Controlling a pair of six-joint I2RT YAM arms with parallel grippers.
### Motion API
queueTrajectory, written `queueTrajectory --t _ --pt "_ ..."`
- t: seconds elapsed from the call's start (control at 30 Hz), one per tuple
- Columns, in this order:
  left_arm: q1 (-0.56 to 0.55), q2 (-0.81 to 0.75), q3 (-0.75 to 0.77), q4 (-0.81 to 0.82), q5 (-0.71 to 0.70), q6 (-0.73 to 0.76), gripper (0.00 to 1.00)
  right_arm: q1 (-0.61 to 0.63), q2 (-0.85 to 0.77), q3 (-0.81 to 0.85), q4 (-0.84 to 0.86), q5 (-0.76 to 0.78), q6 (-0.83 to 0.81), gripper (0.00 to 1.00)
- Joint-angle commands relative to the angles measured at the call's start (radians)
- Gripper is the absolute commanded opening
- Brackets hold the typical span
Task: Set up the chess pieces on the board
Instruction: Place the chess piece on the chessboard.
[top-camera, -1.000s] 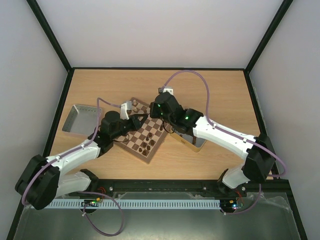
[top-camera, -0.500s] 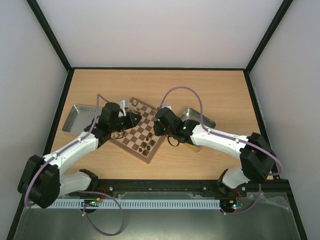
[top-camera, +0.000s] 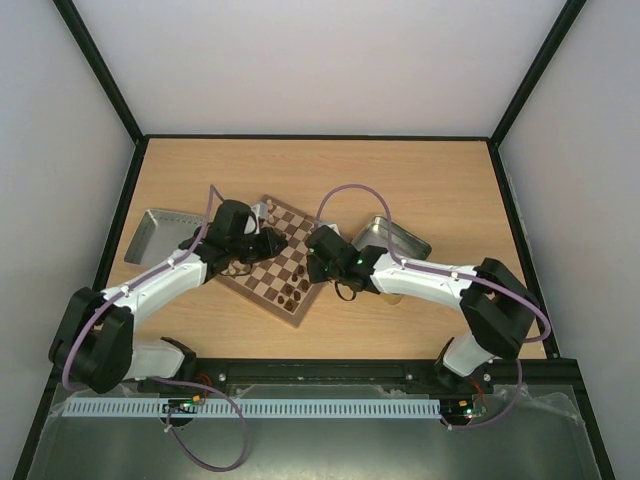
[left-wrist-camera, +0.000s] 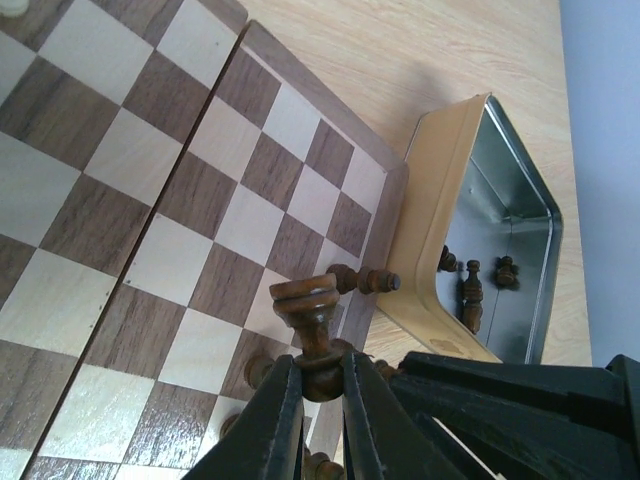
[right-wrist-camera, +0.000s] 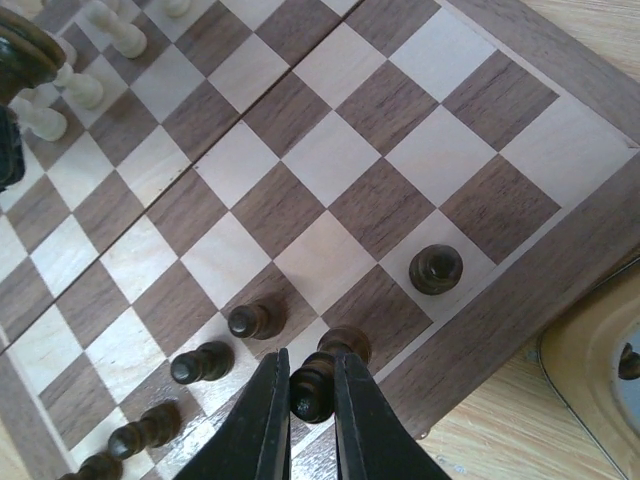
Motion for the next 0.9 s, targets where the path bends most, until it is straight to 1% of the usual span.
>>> queueTrajectory --t 0.0,0.33,0.43,0.57,0.87 --pt "0.007 0.017 0.033 -0.033 0.035 0.014 0.06 0.005 0.037 -0.008 0.033 0.053 -0.022 0.09" --pt "0.008 0.022 0.038 -0.032 0.047 0.017 0.07 0.004 0.077 -0.008 0.043 0.095 -0.015 0.12" --pt "0.008 0.021 0.037 -0.033 0.050 0.020 0.07 0.004 0.072 -0.004 0.034 0.096 -0.010 0.17" --pt "0.008 0.018 0.040 -0.035 0.054 0.026 0.07 0.004 0.035 0.006 0.019 0.099 0.008 0.26" --pt "0.008 -0.016 0.038 -0.010 0.096 0.062 0.07 -0.001 -0.106 0.065 -0.042 0.086 0.083 0.39"
